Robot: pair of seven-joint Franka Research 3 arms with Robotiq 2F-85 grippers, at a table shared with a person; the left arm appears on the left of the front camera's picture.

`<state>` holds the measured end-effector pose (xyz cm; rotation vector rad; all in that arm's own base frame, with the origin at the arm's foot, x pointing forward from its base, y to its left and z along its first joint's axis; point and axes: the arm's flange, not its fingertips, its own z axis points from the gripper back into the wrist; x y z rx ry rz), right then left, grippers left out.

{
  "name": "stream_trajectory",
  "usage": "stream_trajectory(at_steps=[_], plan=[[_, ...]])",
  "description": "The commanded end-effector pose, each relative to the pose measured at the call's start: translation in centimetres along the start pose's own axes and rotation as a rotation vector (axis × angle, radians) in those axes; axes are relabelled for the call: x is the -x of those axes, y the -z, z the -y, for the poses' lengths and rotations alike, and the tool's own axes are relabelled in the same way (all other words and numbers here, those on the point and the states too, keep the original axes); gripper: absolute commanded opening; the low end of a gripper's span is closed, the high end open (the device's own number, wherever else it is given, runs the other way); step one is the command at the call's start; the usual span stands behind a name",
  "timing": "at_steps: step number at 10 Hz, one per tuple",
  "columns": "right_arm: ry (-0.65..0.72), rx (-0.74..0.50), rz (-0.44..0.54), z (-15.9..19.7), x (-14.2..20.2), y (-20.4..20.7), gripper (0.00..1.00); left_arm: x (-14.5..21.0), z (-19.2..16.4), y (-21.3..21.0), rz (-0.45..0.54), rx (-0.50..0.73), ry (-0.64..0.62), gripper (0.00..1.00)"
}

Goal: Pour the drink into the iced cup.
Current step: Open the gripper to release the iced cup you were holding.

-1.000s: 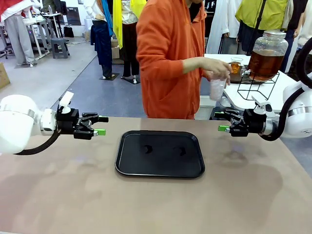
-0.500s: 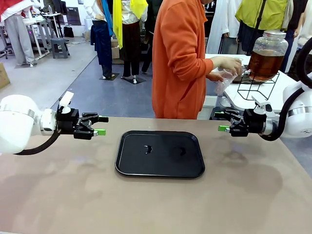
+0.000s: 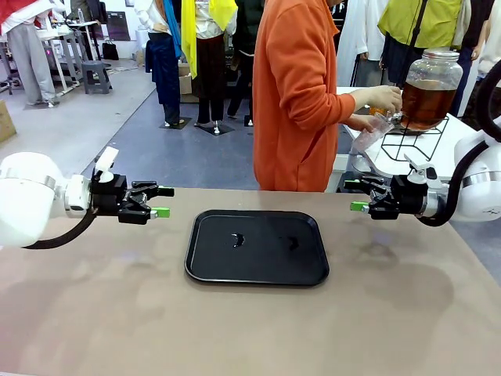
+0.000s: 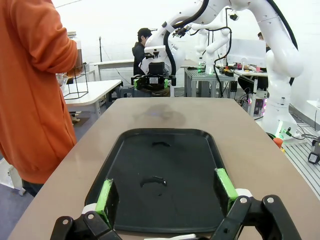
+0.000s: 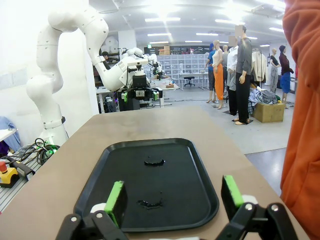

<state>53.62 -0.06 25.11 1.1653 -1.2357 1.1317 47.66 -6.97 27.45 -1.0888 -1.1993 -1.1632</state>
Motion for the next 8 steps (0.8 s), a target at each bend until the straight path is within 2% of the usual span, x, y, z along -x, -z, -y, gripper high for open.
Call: stream_trajectory(at_steps=[1,8], plan=[[-0.005,0.003,0.004,0.07,-0.27,0.14,1.0,-0.12,-0.11,0.1,0.001,0.002,0.003,1.0],[-0.005,0.003,0.004,0.07,-0.27,0.14,1.0,-0.12,-0.11,0.1,0.001,0.002,0.003,1.0]])
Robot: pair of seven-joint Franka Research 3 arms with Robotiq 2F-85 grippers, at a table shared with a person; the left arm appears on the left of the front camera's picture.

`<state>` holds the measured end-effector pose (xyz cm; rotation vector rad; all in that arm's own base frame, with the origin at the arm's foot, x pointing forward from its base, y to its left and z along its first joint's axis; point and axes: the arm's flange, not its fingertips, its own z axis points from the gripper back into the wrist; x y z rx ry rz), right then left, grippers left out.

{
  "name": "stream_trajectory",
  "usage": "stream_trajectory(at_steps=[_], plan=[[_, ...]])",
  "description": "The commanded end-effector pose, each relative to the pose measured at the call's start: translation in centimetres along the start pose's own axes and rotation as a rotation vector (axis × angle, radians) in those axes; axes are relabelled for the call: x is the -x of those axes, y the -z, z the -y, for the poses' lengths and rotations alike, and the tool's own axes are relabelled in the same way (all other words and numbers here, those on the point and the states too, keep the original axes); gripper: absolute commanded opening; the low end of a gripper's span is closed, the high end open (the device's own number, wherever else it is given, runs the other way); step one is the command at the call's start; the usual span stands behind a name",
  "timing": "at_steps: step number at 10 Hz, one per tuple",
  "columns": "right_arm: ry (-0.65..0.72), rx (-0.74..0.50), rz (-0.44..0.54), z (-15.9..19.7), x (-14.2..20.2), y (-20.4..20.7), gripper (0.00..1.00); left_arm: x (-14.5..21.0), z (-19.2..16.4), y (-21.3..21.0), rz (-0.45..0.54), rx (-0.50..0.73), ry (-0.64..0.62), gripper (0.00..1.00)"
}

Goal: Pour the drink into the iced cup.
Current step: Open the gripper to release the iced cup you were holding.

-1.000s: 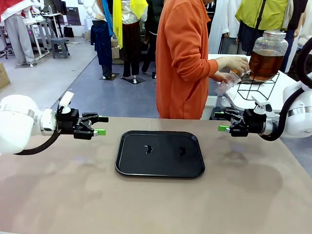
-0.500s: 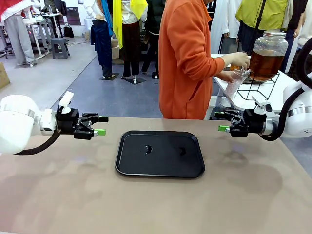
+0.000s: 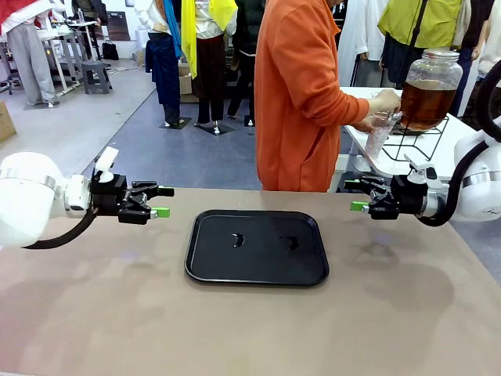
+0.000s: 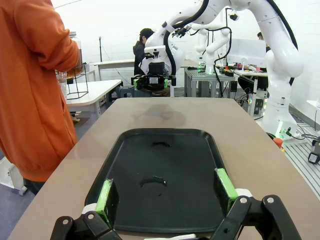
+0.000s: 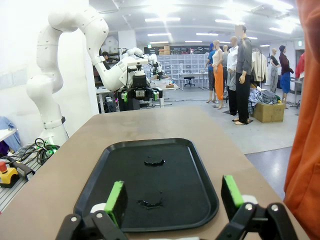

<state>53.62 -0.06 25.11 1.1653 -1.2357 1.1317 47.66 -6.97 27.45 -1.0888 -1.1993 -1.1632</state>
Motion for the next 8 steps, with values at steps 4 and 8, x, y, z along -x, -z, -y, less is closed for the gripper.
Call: stream_trajectory(at_steps=[4,8], plan=[[-0.005,0.003,0.004,0.07,-0.27,0.14,1.0,-0.12,-0.11,0.1,0.001,0.002,0.003,1.0],[-0.005,0.003,0.004,0.07,-0.27,0.14,1.0,-0.12,-0.11,0.1,0.001,0.002,0.003,1.0]])
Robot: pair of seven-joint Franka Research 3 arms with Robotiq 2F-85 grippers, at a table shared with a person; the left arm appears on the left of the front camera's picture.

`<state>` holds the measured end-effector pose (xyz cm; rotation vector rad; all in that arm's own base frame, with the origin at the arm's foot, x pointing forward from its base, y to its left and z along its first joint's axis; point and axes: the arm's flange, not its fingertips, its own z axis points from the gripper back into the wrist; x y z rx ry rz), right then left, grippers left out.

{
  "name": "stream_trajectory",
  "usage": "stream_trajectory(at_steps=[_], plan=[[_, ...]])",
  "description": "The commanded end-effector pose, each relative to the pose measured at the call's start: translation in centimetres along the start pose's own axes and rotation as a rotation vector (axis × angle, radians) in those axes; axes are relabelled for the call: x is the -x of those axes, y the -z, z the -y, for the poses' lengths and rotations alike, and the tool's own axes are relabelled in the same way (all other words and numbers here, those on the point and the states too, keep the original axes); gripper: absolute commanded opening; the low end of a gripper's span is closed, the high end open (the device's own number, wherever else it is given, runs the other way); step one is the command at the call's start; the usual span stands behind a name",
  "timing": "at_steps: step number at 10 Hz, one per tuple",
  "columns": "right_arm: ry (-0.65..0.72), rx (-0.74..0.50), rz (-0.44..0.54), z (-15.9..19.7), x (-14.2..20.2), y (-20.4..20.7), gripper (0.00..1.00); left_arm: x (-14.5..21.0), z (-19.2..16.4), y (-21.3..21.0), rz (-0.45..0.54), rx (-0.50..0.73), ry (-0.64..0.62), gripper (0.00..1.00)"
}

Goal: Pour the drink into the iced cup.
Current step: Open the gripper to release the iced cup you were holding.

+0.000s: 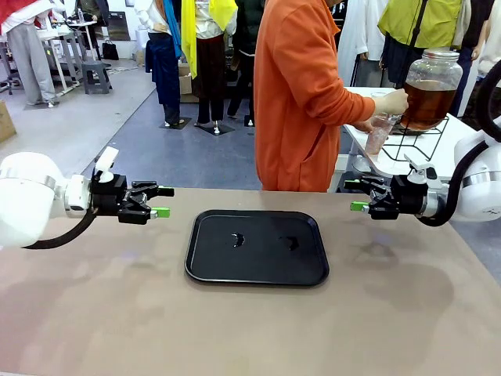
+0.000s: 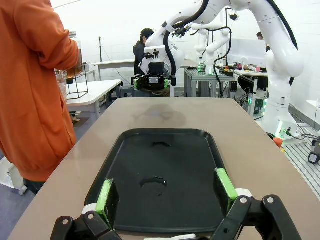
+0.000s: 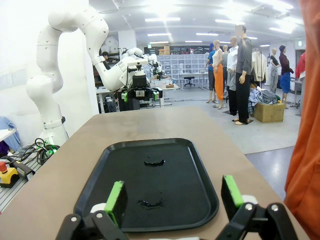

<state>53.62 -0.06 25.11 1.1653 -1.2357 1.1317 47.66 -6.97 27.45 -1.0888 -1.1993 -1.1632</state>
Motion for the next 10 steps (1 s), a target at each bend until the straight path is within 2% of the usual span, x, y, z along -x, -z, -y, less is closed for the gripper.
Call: stream_trajectory(at_steps=[1,10], plan=[[-0.005,0.003,0.004,0.07,-0.27,0.14,1.0,-0.12,-0.11,0.1,0.001,0.002,0.003,1.0],[-0.005,0.003,0.004,0.07,-0.27,0.14,1.0,-0.12,-0.11,0.1,0.001,0.002,0.003,1.0]])
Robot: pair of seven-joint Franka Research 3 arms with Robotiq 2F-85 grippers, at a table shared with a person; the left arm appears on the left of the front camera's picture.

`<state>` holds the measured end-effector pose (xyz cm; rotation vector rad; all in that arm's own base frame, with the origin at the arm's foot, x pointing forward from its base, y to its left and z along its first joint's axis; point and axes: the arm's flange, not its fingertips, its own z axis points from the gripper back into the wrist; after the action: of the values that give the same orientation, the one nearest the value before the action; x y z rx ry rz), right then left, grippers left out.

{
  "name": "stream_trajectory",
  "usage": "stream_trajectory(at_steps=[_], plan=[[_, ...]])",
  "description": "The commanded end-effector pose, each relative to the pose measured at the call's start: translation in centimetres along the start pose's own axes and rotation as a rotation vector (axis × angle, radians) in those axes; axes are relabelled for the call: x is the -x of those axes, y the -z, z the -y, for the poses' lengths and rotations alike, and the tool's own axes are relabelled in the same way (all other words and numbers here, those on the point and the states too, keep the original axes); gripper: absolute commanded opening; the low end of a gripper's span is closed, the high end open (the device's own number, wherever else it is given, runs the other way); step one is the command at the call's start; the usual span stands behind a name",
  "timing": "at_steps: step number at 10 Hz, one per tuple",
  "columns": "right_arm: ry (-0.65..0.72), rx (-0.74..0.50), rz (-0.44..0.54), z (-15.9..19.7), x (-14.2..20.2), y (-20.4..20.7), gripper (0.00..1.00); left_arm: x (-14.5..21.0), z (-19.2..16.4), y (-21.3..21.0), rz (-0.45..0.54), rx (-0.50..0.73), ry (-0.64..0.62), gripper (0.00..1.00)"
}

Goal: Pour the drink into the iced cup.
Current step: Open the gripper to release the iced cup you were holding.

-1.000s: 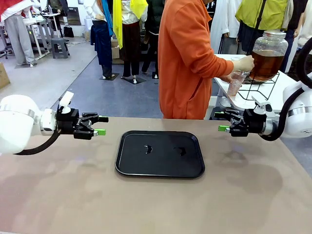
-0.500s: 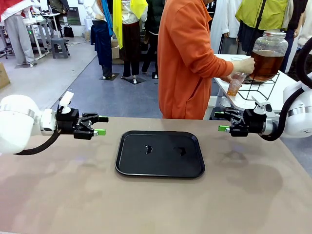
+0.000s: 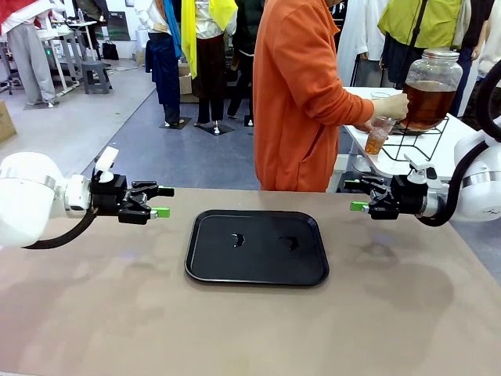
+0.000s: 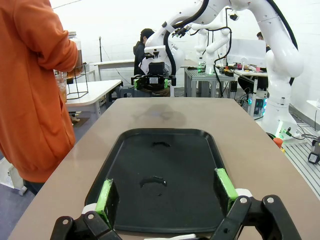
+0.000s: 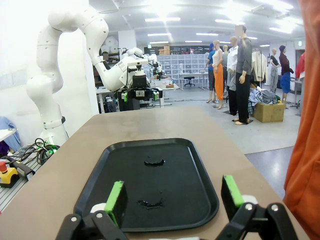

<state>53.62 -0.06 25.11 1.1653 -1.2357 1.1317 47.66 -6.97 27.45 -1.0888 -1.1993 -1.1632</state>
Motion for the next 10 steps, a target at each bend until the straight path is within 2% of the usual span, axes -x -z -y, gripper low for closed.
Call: stream_trajectory(at_steps=[1,10], plan=[[-0.005,0.003,0.004,0.07,-0.27,0.14,1.0,-0.12,-0.11,0.1,0.001,0.002,0.003,1.0],[-0.005,0.003,0.004,0.07,-0.27,0.14,1.0,-0.12,-0.11,0.1,0.001,0.002,0.003,1.0]])
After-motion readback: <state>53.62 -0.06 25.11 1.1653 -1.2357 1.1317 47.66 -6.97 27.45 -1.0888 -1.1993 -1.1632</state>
